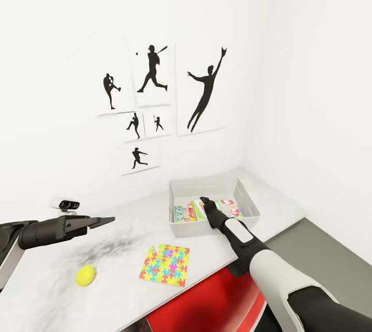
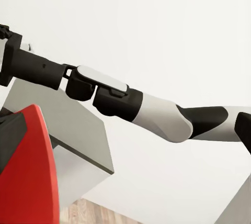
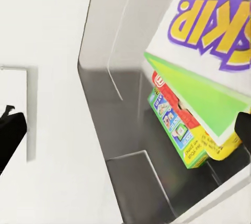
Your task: Put all the toys in the child's room - the three board games (two on the bed and one on the table), the two jigsaw puzzles on the table, and the tennis ball on the table - inside the toy box on the table in the child's room.
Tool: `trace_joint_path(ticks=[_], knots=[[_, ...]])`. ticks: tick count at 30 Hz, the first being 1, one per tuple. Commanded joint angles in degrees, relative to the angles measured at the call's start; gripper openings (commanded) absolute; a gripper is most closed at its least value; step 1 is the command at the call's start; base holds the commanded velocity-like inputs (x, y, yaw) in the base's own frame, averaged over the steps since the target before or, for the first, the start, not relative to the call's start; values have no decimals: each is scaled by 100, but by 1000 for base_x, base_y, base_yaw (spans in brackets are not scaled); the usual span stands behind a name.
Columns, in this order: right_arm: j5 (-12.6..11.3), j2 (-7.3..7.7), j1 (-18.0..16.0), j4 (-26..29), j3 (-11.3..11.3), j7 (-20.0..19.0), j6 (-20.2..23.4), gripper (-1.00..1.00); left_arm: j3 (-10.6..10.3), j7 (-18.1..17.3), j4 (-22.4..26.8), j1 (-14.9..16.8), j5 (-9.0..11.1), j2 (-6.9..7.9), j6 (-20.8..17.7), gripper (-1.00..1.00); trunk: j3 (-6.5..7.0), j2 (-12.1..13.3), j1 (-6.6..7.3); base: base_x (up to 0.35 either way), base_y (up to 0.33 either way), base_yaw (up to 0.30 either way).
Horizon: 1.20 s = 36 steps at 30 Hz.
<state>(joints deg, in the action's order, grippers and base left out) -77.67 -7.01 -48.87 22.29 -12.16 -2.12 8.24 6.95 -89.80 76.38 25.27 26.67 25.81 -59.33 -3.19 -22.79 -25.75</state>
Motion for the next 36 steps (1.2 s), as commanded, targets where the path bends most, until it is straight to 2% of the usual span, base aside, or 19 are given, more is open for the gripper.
trace_joint_path(ticks=[1,6,20,22,25,26,29,33,36], knots=[[-29,21,-6,73,-35,-29,0,100,1,-20,4,4,-2,2,-63,100,-13,-13,-4,0,0,0],[-16,187,25,666,-65,-66,120,100,8,-20,8,4,-1,5,-67,100,-13,-13,-4,0,0,0],[2,234,130,969,-65,-78,522,100,-48,-20,8,4,-12,6,-67,100,-13,-13,-4,0,0,0],[5,274,178,1309,-66,-76,772,100,-51,-20,8,4,-18,5,-67,100,-13,-13,-4,-116,20,0],[12,328,477,2099,-66,-42,946,100,-53,-20,14,4,-20,5,-67,100,-13,-13,-4,-194,73,0],[12,343,521,2214,-66,-37,958,100,-53,-20,14,4,-21,4,-67,100,-13,-13,-4,-115,51,0],[13,482,739,2827,-73,-16,1135,100,-53,-20,15,4,-24,3,-67,100,-13,-13,-4,-50,22,0],[19,556,894,3230,-64,-10,1436,100,-53,-20,17,4,-24,3,-67,100,-13,-13,-4,-12,5,0],[22,665,985,3453,-68,-5,1612,100,-53,-20,17,4,-22,3,-67,100,-13,-13,-4,-3,1,0]])
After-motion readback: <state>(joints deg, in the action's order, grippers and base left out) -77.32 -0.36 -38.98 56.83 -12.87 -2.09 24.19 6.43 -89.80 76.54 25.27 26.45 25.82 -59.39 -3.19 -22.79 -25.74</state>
